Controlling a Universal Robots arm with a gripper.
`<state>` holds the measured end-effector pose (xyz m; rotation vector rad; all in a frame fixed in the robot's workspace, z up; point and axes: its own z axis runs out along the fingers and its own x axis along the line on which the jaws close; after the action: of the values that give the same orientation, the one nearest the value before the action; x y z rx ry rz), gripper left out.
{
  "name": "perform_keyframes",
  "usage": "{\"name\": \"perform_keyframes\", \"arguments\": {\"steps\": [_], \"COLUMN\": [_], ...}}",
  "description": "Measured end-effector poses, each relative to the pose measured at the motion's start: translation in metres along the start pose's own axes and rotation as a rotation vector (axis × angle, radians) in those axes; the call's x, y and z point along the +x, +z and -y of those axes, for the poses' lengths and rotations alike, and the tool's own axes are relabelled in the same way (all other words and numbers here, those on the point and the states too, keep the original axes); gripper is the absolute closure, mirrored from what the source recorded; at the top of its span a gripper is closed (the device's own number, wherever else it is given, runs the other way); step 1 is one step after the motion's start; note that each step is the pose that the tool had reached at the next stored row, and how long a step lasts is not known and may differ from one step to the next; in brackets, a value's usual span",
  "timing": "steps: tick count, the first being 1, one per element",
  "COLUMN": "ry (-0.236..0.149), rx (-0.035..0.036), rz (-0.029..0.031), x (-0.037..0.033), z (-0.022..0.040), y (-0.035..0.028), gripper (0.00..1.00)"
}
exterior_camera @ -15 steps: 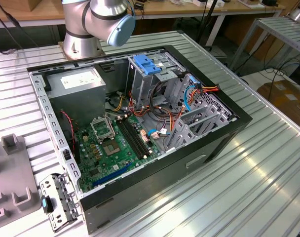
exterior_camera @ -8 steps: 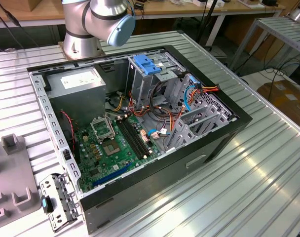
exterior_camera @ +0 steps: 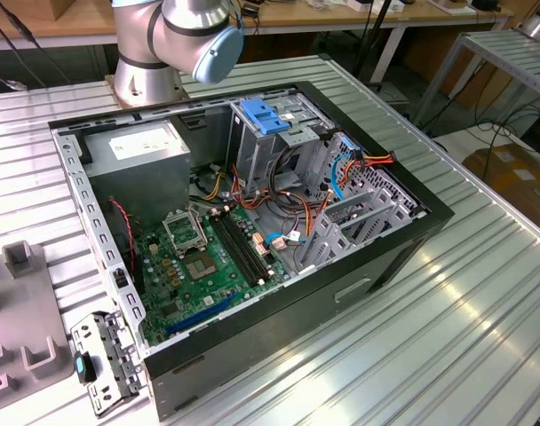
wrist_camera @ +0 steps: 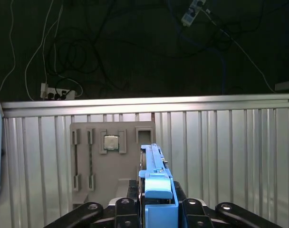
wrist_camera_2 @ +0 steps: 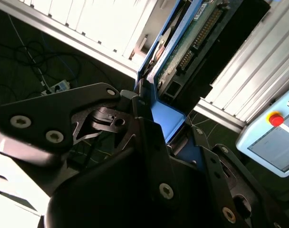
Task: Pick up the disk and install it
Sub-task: 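Pick up the disk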
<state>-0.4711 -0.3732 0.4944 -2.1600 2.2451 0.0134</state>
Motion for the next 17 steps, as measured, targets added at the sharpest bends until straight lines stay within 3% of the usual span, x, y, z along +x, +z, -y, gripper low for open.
{"name": "perform_keyframes", "arguments": {"steps": [3,9,17], "ry": [0.000,0.000,0.000], "rx": [0.0000,0.0000,0.0000], "rz": [0.0000,0.0000,0.0000], "x": [-0.0001,-0.0002,-0.0005], "z": [0.0000,0.0002,0.0100], "y": [-0.0046,-0.0047,-0.0045], "gripper": [0.63,0.63,0.63]}}
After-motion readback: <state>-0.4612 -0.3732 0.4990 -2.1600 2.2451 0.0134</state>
